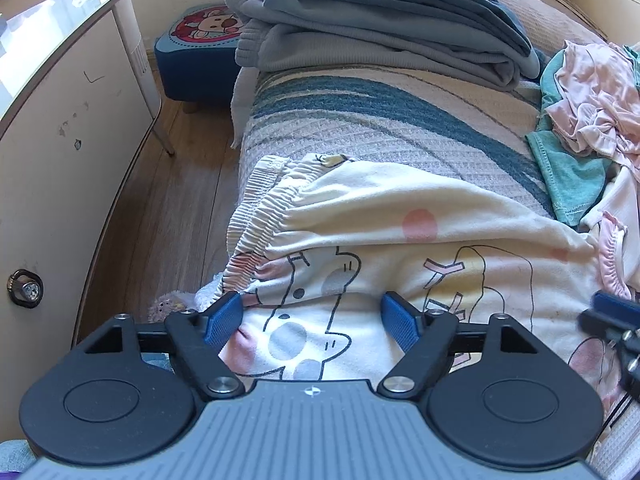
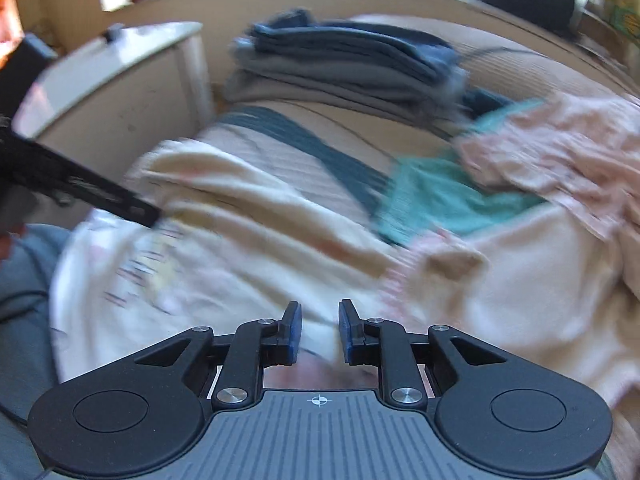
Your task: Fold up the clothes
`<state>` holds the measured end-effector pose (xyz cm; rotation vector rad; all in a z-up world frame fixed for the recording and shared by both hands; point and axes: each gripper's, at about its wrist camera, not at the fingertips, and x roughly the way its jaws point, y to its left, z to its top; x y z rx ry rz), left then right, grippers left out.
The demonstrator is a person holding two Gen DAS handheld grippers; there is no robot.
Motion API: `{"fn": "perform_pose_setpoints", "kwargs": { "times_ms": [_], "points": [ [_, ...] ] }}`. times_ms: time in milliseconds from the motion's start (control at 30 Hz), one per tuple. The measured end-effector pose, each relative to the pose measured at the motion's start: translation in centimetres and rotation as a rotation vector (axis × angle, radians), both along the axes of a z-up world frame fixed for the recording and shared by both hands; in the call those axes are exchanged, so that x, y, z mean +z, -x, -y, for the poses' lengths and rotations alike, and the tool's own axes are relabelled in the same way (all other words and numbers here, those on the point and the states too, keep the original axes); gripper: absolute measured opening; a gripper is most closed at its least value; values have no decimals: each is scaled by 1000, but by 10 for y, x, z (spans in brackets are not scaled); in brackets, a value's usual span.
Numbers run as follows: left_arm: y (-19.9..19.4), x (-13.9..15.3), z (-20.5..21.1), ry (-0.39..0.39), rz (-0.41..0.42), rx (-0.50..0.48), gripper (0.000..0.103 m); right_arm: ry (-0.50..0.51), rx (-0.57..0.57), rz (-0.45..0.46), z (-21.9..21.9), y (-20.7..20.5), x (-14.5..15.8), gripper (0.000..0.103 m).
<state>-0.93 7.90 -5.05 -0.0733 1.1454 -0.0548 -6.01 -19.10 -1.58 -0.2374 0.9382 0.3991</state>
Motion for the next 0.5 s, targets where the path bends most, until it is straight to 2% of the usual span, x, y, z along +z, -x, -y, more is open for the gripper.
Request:
{"fn": "perform_pose_setpoints", "kwargs": {
  "times_ms": [200,367,500],
  "points": [
    [-1,0,-1,6,-6,11,78,65,-170,14,51,5,3,21],
    [1,0,-2,5,-5,18,79,139,-238,14,69,11,7,25],
    [1,0,-5,13,-9,33,81,141,-275,31,82,16,13,27]
  ]
}}
